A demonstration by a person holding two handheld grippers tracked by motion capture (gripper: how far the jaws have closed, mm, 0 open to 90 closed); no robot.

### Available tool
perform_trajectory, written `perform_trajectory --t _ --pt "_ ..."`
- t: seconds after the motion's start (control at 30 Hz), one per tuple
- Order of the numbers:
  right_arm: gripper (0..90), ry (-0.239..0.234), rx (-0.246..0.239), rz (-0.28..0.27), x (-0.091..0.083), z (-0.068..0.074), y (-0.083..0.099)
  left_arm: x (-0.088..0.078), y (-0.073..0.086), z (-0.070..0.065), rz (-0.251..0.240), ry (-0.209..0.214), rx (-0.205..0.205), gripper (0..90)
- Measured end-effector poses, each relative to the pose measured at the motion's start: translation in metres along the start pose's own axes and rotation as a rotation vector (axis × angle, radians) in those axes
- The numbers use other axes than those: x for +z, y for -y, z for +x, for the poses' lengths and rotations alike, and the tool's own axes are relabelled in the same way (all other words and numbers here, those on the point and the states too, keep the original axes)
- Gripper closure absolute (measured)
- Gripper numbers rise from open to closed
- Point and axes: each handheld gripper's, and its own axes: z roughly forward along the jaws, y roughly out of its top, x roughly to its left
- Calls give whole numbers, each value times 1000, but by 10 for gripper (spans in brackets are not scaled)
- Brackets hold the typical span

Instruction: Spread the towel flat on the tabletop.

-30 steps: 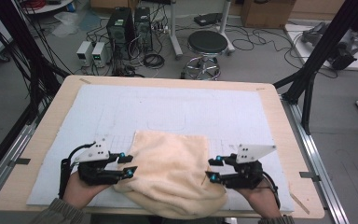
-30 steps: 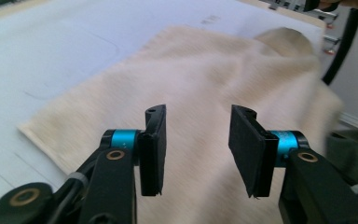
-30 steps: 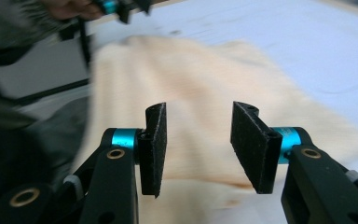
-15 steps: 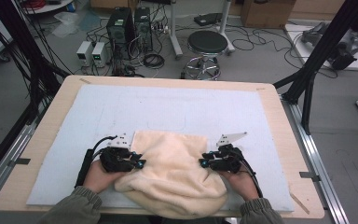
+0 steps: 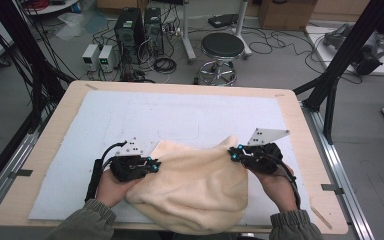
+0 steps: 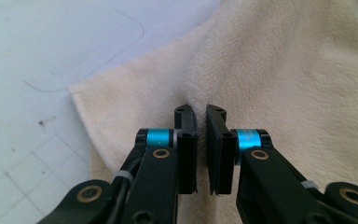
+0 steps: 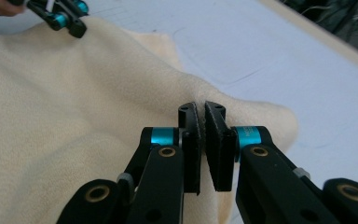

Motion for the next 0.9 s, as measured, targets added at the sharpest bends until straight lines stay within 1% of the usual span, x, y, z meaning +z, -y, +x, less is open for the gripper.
perform_trajectory --t 0.03,0.07,0.1,0.13,0.17,0.2,0.23,0.27,0.3,0.33,0.37,0.4,0.43,0.5,0.57,0.6,0.63,0.7,0.77,0.8,0.83,0.87,0.9 --pt "852 10 -12 7 2 1 -5 -3 0 0 2 -8 0 832" --pt "852 8 -25 18 7 3 -9 -7 2 1 7 -13 3 833" --pt "848 0 -26 38 15 6 -10 -12 5 2 8 -14 -1 832" --pt "840 -25 -30 57 25 8 -8 -16 9 4 11 -8 -10 832" --pt "815 -70 -16 72 36 8 -5 -20 13 5 16 6 -19 831" --pt "758 -134 5 90 48 9 0 -23 17 6 22 23 -33 827" --pt "716 -203 39 93 57 9 7 -26 21 6 29 33 -33 819" --pt "670 -229 57 89 62 10 12 -29 24 5 27 36 -32 794" --pt "641 -225 55 76 63 11 15 -31 26 5 17 46 -33 759" --pt "624 -217 66 62 61 9 18 -32 26 6 8 44 -31 729" --pt "608 -211 77 45 57 7 20 -34 24 7 1 37 -30 699" --pt "595 -189 82 27 51 5 22 -34 21 9 -16 32 -38 667" --pt "594 -175 87 5 44 1 24 -35 18 12 -35 33 -44 656" --pt "587 -153 106 -24 31 -6 29 -34 13 18 -79 17 -54 631" --pt "590 -133 121 -41 23 -12 35 -27 9 24 -80 -9 -58 621" --pt "590 -129 130 -34 23 -15 39 -22 7 28 -64 -9 -56 617" --pt "590 -125 141 -18 24 -16 43 -16 7 30 -47 -6 -62 609" --pt "585 -132 152 14 31 -18 51 -4 8 34 16 -11 -55 592" --pt "570 -159 182 51 41 -18 59 8 11 36 86 9 -62 572" --pt "569 -165 196 71 46 -18 63 13 13 36 118 16 -65 566" --pt "575 -172 201 89 52 -18 66 17 14 36 144 25 -58 566" --pt "607 -176 209 117 56 -17 69 20 15 35 165 34 -62 581" --pt "670 -177 200 145 60 -17 72 22 16 35 184 43 -56 618"
